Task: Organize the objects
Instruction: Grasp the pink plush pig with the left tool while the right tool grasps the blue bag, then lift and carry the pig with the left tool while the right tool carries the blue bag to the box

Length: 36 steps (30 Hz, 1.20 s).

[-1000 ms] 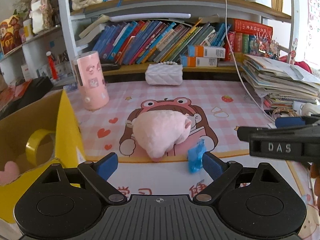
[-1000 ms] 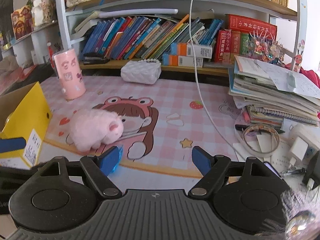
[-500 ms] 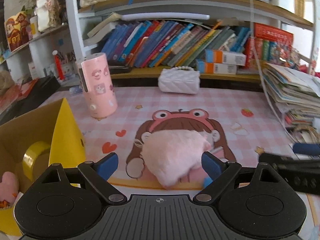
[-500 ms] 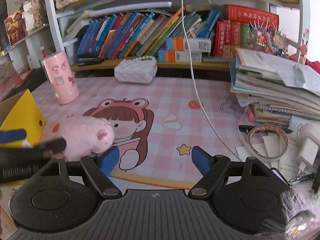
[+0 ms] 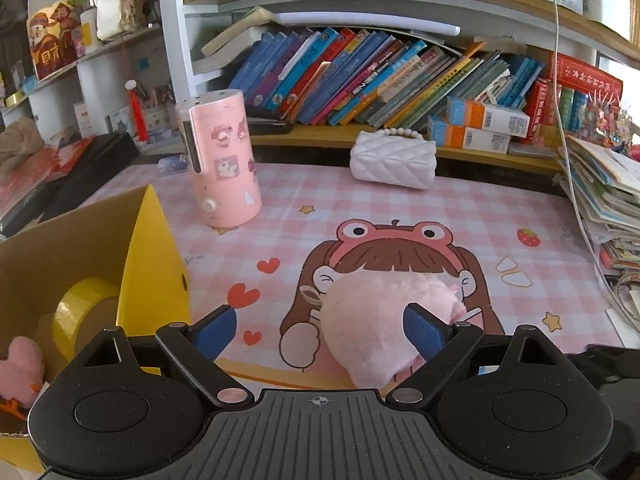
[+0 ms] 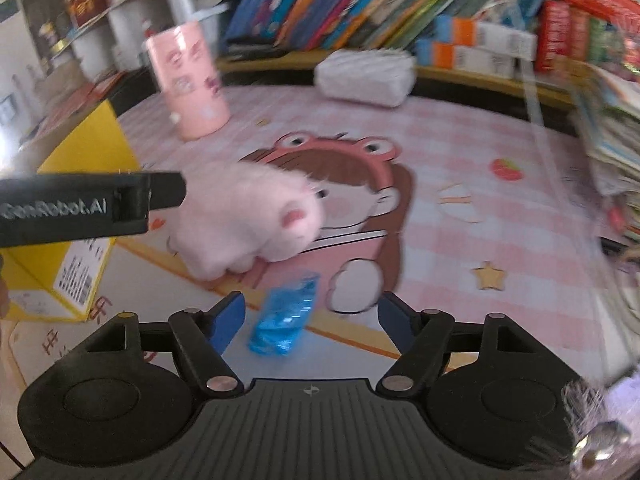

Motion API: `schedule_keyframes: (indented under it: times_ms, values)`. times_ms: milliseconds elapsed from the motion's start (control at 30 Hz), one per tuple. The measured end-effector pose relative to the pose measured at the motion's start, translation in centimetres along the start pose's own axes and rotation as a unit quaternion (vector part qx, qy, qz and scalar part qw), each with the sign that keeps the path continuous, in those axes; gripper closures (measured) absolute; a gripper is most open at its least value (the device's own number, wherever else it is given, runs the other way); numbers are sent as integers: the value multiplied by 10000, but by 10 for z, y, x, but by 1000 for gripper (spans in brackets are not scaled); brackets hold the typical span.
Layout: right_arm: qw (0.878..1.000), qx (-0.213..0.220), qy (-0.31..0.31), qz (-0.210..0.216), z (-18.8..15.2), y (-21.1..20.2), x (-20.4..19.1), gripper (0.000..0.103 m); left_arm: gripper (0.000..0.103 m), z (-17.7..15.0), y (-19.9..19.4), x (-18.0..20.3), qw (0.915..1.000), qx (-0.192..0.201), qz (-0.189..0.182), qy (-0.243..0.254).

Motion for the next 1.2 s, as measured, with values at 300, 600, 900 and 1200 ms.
schedule_keyframes:
  times_ms: [300, 600, 900, 1200]
  values:
    - [9993, -115, -353, 102, 1, 16, -9, 79, 10, 4, 9, 9, 9998, -90, -129, 90]
    - [9988, 305, 56, -384, -4, -14, 33, 80, 7, 13, 39, 41, 9977, -337, -393, 435]
    - [9971, 417, 329, -544, -15, -32, 55, 80, 1, 18, 74, 67, 9930, -375, 168, 1108]
    - [9957, 519, 441, -624, -20, -42, 60, 80, 11, 15, 72, 56, 9962, -434, -40, 748]
Point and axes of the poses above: each gripper's, at about its wrist camera, not at the fingertips, and y roughly the way its jaws point, x to its right, z to its top, the point moved 3 cm from there along y, roughly the way its jaws point, and after that the axes turned 12 degrees about -x, right-handed, at the moved point
